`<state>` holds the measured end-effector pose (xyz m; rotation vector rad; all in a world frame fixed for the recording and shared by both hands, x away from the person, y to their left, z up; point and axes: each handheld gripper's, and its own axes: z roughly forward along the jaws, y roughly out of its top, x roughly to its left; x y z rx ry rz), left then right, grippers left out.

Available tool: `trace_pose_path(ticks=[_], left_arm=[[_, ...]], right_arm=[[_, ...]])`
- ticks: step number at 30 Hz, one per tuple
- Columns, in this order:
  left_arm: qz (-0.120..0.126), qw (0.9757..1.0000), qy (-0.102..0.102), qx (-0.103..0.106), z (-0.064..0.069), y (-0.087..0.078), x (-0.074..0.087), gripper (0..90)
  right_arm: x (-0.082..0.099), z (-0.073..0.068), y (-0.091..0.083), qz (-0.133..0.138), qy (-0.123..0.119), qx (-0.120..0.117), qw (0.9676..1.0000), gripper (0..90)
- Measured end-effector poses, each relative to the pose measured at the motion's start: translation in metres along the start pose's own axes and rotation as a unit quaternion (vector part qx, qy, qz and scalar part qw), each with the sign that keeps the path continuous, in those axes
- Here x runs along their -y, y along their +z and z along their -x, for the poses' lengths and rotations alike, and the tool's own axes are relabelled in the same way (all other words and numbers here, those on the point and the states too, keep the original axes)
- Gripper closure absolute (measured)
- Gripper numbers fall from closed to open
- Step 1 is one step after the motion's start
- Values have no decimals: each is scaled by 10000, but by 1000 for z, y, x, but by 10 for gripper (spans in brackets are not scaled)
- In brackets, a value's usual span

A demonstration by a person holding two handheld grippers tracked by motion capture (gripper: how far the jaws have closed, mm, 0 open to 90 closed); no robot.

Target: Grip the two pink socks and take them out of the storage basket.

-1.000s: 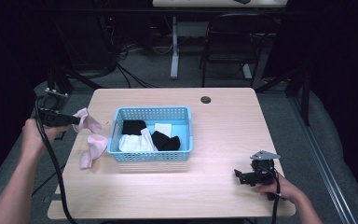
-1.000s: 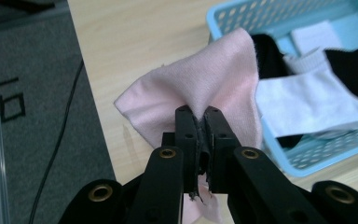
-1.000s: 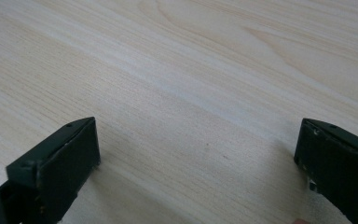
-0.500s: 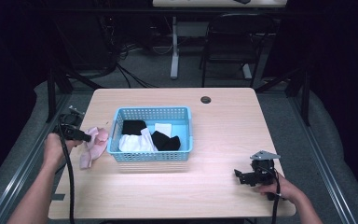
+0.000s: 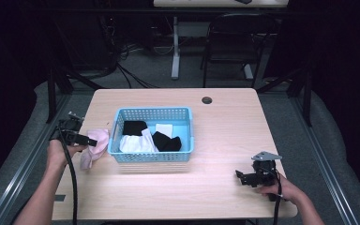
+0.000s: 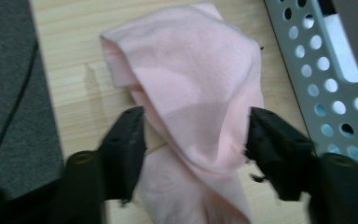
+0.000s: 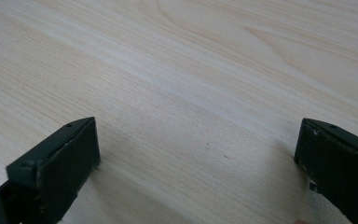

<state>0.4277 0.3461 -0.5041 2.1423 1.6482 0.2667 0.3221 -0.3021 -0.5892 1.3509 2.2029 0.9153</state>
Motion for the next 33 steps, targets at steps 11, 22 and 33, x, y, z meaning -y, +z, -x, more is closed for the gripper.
trace_pose_path(ticks=[11,22,33], left_arm=[[367,9989,271,-70,19,-30,33,143],[323,9994,63,-40,28,-16,84,55],[258,9996,7,-116,27,1,105,5]], right_arm=[[0,0,0,0,1,1,10000,0],[0,0,0,28,-7,21,10000,0],[1,0,0,43,-1,8,10000,0]])
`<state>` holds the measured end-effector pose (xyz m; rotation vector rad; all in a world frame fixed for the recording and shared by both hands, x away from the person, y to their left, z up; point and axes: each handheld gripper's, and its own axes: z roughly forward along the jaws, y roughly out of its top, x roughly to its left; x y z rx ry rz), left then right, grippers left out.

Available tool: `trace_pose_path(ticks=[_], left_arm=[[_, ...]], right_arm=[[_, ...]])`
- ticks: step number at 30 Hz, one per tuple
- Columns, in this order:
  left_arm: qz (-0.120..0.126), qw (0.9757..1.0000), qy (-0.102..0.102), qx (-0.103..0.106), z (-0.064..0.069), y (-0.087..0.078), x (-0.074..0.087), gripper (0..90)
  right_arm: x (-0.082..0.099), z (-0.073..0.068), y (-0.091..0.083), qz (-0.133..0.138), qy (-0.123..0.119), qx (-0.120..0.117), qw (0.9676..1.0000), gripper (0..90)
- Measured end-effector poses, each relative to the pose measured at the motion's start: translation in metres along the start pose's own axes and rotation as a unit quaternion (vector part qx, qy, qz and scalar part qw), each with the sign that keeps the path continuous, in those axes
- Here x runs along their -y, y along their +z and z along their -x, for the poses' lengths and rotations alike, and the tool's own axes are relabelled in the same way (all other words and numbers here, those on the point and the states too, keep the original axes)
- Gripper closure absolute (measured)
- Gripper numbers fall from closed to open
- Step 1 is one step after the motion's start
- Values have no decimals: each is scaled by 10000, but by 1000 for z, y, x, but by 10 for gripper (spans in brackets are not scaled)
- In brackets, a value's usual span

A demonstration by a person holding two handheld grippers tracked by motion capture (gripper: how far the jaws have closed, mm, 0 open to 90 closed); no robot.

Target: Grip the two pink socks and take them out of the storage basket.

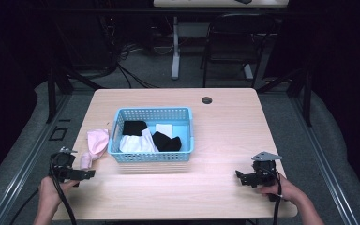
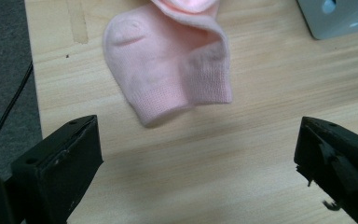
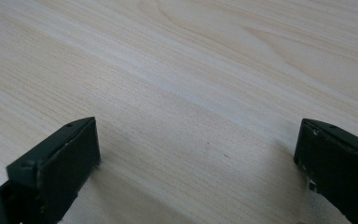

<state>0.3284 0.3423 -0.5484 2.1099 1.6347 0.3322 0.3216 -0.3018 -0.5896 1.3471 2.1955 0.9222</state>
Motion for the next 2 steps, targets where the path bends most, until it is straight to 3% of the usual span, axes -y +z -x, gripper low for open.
trace_pose_path(ticks=[2], left_arm=[[-24,10000,16,18,0,1,0,2]], right_arm=[[0,0,0,-2,-13,16,10000,0]])
